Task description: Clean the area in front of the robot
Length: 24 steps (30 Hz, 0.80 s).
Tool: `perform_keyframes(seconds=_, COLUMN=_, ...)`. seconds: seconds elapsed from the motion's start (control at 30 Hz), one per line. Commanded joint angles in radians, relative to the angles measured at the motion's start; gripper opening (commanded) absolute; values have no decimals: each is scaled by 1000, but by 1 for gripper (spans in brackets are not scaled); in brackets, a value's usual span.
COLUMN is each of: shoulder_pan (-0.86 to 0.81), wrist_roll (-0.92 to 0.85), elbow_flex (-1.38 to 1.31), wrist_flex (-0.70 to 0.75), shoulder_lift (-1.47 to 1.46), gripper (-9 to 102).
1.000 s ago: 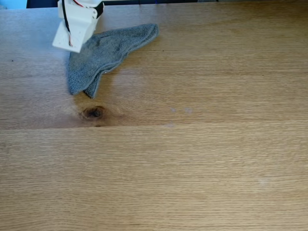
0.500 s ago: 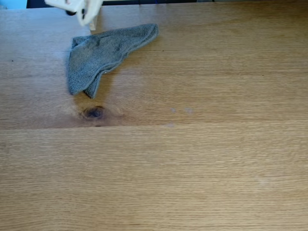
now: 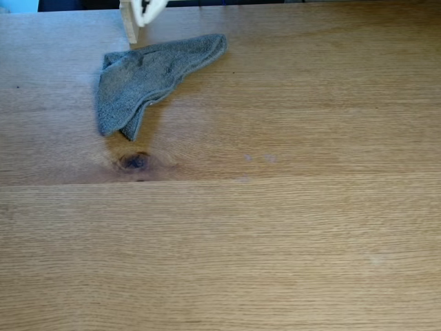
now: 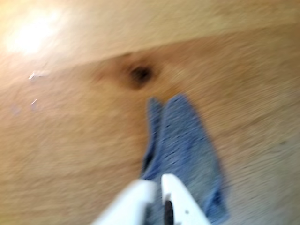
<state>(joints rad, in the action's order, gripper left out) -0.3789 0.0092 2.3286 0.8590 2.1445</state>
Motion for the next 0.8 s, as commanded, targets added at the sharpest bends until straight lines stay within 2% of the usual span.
perform_keyframes(seconds=0.0, shoulder_pan=-127, wrist_roll=-83, elbow_flex=-72, wrist_flex=-81, shoulder_lift=-58, gripper=25)
perform_keyframes(seconds=0.1, shoulder_pan=-233, wrist_roll=-161, elbow_flex=-57, wrist_flex=-135, shoulder_lift=-172, gripper=30)
perform_keyframes(seconds=0.3, shoulder_pan=-402, wrist_roll=-316, elbow_flex=-57, wrist_flex=-222, shoulder_lift=-440, gripper=47)
perform_keyframes(seconds=0.5, shoulder_pan=-485, wrist_roll=-457, elbow_flex=-57, wrist_flex=-339, shoulder_lift=-686, gripper=49)
perform_keyframes(seconds=0.77, shoulder_pan=-485, wrist_roll=-655, elbow_flex=-72, wrist_flex=-531, shoulder_lift=-942, gripper=50)
